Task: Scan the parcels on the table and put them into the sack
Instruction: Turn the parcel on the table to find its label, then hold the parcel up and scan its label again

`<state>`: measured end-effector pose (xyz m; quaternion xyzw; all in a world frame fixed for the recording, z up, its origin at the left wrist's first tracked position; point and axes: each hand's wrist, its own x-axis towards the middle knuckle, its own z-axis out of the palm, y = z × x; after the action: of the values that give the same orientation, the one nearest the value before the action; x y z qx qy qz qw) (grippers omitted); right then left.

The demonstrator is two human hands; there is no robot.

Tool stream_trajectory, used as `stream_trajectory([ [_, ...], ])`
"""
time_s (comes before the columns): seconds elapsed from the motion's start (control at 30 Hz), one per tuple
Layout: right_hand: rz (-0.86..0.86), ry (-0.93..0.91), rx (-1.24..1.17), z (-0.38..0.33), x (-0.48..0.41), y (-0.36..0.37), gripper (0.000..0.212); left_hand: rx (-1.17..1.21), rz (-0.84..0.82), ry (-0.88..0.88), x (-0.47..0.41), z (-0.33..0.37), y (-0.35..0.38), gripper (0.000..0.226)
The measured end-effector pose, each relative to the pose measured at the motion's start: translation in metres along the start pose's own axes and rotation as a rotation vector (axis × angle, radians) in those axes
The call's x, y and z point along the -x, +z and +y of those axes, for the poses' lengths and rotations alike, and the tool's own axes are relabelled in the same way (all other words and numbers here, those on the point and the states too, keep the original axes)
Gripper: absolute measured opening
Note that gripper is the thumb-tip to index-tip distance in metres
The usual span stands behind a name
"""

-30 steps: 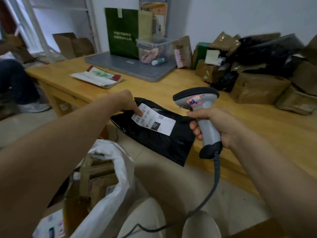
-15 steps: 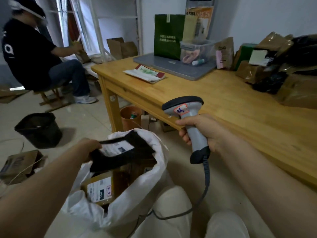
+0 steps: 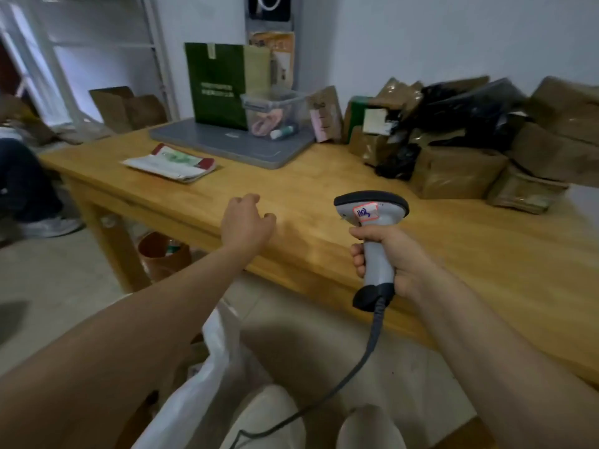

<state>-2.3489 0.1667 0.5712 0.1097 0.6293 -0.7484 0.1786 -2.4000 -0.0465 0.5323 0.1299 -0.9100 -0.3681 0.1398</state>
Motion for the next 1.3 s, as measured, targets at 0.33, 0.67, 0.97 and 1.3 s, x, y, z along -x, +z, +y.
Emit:
stream_trajectory([
  [0.33,0.287,-0.149,-0.290,-0.057,-0.041,-0.126,0.005,-0.052,-0.265,0.445,-0.064,0.176,0.140,0.056],
  [0.67,0.328,-0.224,-0.309,-0.084,-0.092,-0.185,0.006,0.044,-0.388,0.449,-0.139,0.277,0.252,0.116],
  [0.97,0.306,-0.195,-0.310,-0.069,-0.067,-0.180,0.006,-0.041,-0.264,0.557,-0.124,0.253,0.211,0.093],
  [1.3,0.259,-0.123,-0.312,-0.022,0.009,-0.147,0.006,-0.411,-0.208,1.129,-0.021,0.108,0.083,0.088],
])
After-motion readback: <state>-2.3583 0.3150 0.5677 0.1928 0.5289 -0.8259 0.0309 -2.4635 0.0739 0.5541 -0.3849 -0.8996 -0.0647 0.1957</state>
